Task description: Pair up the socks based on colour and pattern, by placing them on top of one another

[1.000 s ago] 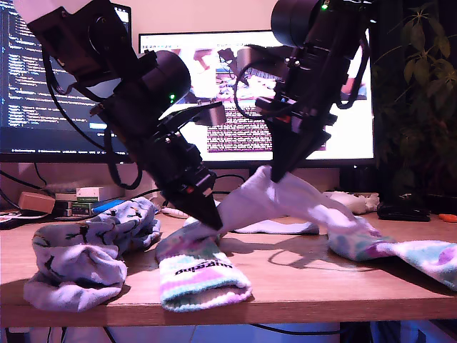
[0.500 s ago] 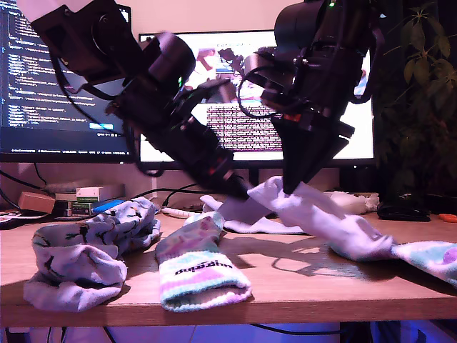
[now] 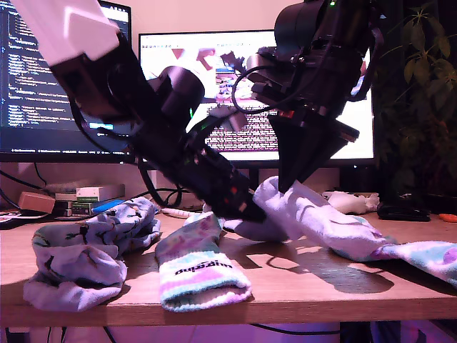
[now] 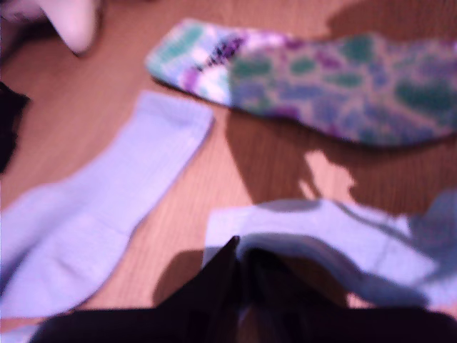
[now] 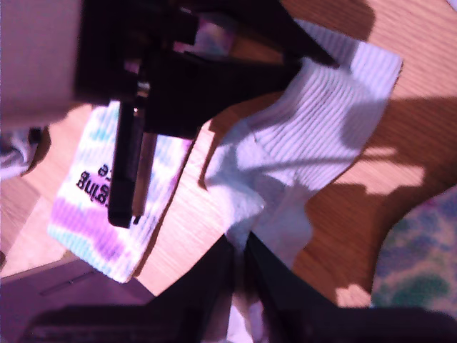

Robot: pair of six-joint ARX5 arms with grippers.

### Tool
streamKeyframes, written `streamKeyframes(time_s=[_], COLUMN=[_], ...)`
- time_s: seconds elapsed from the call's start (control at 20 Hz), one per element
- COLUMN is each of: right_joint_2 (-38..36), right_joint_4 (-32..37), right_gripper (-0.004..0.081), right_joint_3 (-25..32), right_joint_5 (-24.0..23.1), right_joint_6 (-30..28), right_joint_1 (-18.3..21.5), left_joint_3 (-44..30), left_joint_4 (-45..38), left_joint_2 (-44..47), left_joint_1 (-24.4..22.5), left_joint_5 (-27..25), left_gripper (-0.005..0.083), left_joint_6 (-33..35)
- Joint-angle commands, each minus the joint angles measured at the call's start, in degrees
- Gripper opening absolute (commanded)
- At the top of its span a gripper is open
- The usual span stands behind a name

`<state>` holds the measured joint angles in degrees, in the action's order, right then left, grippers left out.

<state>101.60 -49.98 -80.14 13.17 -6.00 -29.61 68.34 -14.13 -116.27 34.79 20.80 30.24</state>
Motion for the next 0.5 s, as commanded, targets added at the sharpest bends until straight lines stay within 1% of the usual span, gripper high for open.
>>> streamKeyframes(time_s=[0.0,0.05,0.1,0.15,0.2,0.25,0.35,0.45], right_joint_2=[1.0,1.7,2.4,3.3,3.8,4.5,4.8,4.8], right_joint_4=[0.1,0.2,0.3,0.9,1.4,2.3,3.1,3.4], right_gripper=[-0.0013,-0.0013,-0.0013,-0.0012,-0.0012,-0.0013,-0.0013,-0.0013], right_joint_3=[-0.4,-0.4,-0.4,-0.4,-0.4,-0.4,-0.4,-0.4], right_joint_5=[0.7,1.0,1.5,1.7,2.1,2.5,3.0,3.0], right_joint_6=[0.2,0.3,0.3,0.3,0.6,1.3,1.7,1.8], right_joint_1=[-0.1,-0.1,-0.2,-0.4,-0.4,-0.5,-0.8,-0.8], left_joint_3=[-0.4,-0.4,-0.4,-0.4,-0.4,-0.4,-0.3,0.1], left_joint_4=[-2.9,-3.7,-4.0,-4.3,-4.4,-4.3,-4.4,-4.1], left_joint_2=[-0.4,-0.4,-0.4,-0.4,-0.4,-0.4,-0.4,-0.3], left_joint_1=[0.1,0.0,0.0,0.0,0.0,0.0,-0.1,-0.3], left_joint_5=[0.2,0.2,0.2,0.2,0.1,0.0,-2.1,-4.4], left_gripper=[-0.0022,0.0004,0.0084,0.0201,0.0295,0.0340,0.0345,0.0344], left_joint_6=[0.3,0.3,0.3,0.4,0.6,1.9,4.5,4.9])
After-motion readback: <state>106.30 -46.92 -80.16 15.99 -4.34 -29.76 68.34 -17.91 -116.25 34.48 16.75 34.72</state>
